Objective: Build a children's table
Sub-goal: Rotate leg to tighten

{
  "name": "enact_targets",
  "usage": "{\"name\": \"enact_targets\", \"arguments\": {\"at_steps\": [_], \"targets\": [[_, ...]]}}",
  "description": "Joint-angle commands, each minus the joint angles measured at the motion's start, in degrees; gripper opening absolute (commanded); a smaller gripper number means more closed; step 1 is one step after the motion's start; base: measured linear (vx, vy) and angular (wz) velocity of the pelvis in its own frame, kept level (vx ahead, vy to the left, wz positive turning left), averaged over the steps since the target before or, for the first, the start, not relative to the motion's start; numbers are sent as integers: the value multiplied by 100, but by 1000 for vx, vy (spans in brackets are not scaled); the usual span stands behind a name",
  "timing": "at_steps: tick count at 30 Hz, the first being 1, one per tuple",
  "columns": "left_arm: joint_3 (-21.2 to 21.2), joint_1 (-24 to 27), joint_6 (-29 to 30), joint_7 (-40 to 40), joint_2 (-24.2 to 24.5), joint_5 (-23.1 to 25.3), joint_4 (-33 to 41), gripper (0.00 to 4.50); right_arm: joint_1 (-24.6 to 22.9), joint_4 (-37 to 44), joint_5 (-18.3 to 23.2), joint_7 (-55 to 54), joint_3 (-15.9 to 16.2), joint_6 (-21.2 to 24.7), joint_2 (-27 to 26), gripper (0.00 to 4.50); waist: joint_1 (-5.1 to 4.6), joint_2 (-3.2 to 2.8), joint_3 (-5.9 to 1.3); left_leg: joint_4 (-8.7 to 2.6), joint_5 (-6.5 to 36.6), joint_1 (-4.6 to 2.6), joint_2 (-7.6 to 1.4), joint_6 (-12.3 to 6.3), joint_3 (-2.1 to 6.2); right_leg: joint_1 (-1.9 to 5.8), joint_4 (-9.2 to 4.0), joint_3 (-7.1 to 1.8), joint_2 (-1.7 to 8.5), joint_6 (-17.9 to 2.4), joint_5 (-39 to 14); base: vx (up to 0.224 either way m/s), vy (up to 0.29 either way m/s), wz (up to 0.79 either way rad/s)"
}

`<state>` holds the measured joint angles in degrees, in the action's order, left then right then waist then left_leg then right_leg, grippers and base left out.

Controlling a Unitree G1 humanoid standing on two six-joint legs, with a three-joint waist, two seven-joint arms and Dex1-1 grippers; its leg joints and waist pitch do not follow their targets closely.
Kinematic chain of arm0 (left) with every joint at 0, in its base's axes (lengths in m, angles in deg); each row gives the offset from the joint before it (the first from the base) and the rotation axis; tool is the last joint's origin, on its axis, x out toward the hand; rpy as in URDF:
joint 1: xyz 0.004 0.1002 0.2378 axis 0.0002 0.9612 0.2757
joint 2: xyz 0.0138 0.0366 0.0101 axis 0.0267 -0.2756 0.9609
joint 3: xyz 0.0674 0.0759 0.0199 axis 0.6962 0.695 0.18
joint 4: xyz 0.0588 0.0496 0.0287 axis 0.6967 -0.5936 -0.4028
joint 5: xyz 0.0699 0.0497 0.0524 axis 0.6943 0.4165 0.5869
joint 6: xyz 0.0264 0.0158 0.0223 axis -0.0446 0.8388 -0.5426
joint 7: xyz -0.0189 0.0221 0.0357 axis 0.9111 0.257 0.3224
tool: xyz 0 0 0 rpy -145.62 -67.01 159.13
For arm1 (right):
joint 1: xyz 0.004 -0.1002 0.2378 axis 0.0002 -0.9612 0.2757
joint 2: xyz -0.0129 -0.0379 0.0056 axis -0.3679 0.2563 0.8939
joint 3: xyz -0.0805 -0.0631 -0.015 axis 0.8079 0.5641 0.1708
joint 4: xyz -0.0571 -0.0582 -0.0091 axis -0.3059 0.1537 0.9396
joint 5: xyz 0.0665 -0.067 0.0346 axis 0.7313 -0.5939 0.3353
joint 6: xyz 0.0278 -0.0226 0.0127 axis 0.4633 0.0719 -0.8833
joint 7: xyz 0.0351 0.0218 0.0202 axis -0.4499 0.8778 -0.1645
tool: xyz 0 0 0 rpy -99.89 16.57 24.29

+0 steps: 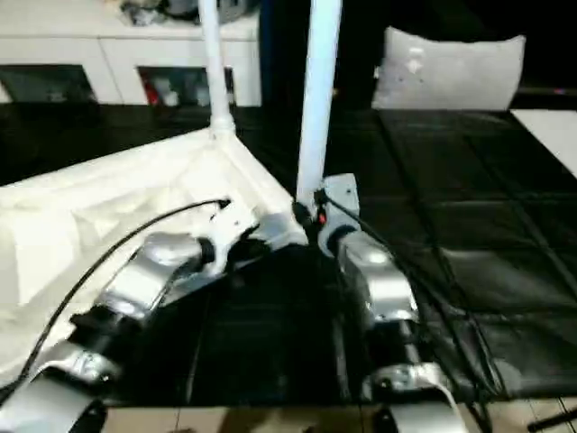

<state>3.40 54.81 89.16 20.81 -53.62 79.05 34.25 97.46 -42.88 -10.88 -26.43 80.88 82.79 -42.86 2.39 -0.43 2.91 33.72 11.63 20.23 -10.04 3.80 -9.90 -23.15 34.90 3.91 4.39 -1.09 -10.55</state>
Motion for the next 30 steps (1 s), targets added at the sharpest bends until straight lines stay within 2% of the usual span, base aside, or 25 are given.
{"name": "enact_targets", "arguments": {"at_steps": [1,2,3,4,6,8,12,14,16,17,18,22,25,28,29,30], "targets": [[133,-10,-130,88,-203,-179,253,0,-69,-141,68,8,3,-9,-55,264,46,31,-385,-352,493,47,-239,-346,77,338,-404,-290,388,-1215,-722,0,0,0],[149,7,-147,102,-159,-142,247,0,-89,-78,98,87,-6,-113,-42,266,60,-6,-383,-350,417,50,-239,-401,79,347,-386,-286,392,-1281,-549,0,0,0],[154,15,-162,109,-140,-127,238,0,-100,-46,108,134,-5,-163,-36,266,72,8,-392,-340,391,39,-249,-441,72,349,-384,-286,397,-1334,-444,0,0,0],[158,24,-218,123,-104,-108,204,0,-129,17,127,238,36,-216,5,274,77,-9,-391,-337,365,45,-248,-453,73,352,-371,-289,394,-1358,-389,0,0,0],[164,41,-309,192,-29,-101,163,0,-195,130,143,444,99,-264,125,304,102,2,-380,-342,438,43,-249,-472,69,359,-383,-282,391,-1368,-434,0,0,0],[169,60,-470,315,117,-92,86,0,-311,289,165,837,196,-283,404,318,119,8,-367,-350,590,38,-252,-471,66,365,-413,-283,392,-1303,-660,0,0,0],[192,71,-879,661,448,-107,-103,0,-458,457,278,1680,172,-429,1002,349,133,28,-339,-364,814,40,-250,-425,72,368,-475,-283,403,-1126,-1220,0,0,0],[201,71,-926,703,502,-99,-127,0,-470,455,291,1805,165,-495,1090,376,131,32,-336,-365,844,40,-247,-393,73,355,-489,-279,406,-1059,-1442,0,0,0],[177,76,-1147,918,620,-179,-172,0,-510,402,319,2275,196,-654,1426,393,129,21,-336,-366,851,41,-247,-382,77,344,-498,-271,402,-1032,-1535,0,0,0],[182,89,-1321,1097,696,-242,-168,0,-553,401,357,2606,230,-712,1646,398,134,39,-341,-356,852,35,-247,-406,71,343,-495,-274,399,-1042,-1512,0,0,0],[189,91,-1425,1200,737,-277,-174,0,-574,396,384,2792,251,-742,1769,408,152,27,-349,-348,792,35,-259,-451,70,343,-480,-284,402,-1079,-1382,0,0,0],[453,196,-1951,2111,1132,-329,-132,0,-644,442,595,3777,273,-718,2362,443,174,50,-359,-330,630,58,-258,-609,72,361,-435,-272,396,-1226,-990,0,0,0],[590,227,-2217,2523,1285,-351,-156,0,-637,462,748,4278,312,-609,2550,447,190,78,-356,-324,650,51,-272,-687,56,350,-421,-259,392,-1314,-978,0,0,0],[665,236,-2384,2746,1370,-350,-174,0,-654,514,843,4715,438,-601,2705,447,276,46,-345,-329,766,13,-315,-621,50,319,-435,-265,409,-1290,-1263,0,0,0],[717,240,-2499,2944,1430,-379,-178,0,-648,527,895,5051,551,-626,2805,447,303,66,-347,-329,767,-2,-322,-597,46,311,-422,-271,408,-1312,-1213,0,0,0],[727,237,-2539,2992,1441,-389,-186,0,-645,530,917,5144,581,-612,2826,430,307,59,-345,-339,783,7,-325,-584,52,315,-409,-269,407,-1326,-1160,0,0,0]]}}
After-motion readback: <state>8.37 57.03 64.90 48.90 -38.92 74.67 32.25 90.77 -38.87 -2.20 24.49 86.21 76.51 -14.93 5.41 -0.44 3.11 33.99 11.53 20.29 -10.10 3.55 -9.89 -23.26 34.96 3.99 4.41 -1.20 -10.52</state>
